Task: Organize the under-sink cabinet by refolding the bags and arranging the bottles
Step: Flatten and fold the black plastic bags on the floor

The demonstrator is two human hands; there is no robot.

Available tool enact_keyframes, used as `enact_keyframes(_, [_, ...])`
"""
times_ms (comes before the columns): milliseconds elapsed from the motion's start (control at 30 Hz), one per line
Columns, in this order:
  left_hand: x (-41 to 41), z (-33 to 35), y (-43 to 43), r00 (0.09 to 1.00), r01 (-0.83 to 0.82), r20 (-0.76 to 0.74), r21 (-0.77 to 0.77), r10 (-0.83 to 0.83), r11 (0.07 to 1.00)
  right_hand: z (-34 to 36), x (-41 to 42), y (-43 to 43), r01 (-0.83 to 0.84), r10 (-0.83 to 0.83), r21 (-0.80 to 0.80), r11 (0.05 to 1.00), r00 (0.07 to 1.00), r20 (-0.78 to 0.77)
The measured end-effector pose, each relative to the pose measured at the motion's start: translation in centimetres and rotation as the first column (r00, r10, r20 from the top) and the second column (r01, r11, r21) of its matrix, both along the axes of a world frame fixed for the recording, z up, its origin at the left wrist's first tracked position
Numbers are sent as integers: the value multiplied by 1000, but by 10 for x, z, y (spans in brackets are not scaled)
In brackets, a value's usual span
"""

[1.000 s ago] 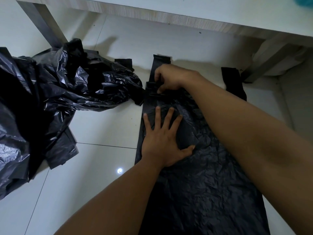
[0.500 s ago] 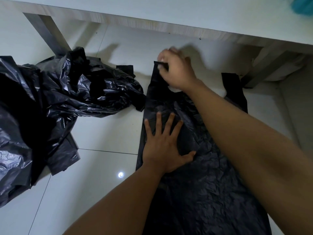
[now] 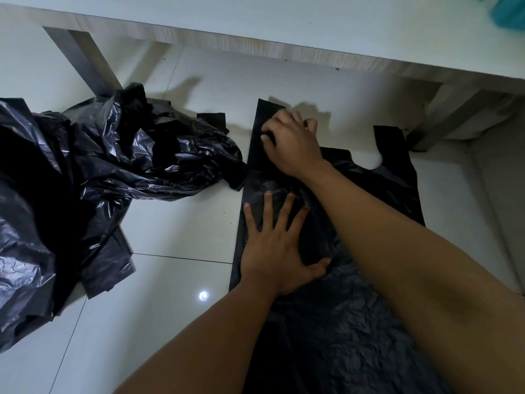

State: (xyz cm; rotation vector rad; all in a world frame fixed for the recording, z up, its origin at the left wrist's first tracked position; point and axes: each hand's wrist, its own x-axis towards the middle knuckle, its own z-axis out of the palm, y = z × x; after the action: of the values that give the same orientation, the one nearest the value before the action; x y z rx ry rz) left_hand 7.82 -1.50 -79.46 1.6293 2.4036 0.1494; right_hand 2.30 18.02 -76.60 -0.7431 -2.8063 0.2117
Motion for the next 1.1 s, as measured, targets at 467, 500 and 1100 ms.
enact_keyframes(467, [-2, -2, -1, 1000, 2, 9, 0, -2, 1000, 27, 12, 3, 218, -225, -184, 958, 974, -18])
enact_keyframes(500, [-2, -2, -1, 1000, 1, 7, 5, -1, 1000, 33, 32, -5, 247, -260, -172, 954, 963, -63])
enact_keyframes(1100, [-21, 38, -5, 960, -58, 279, 177, 6, 982, 15, 238, -147, 520, -418, -341, 783, 846, 330])
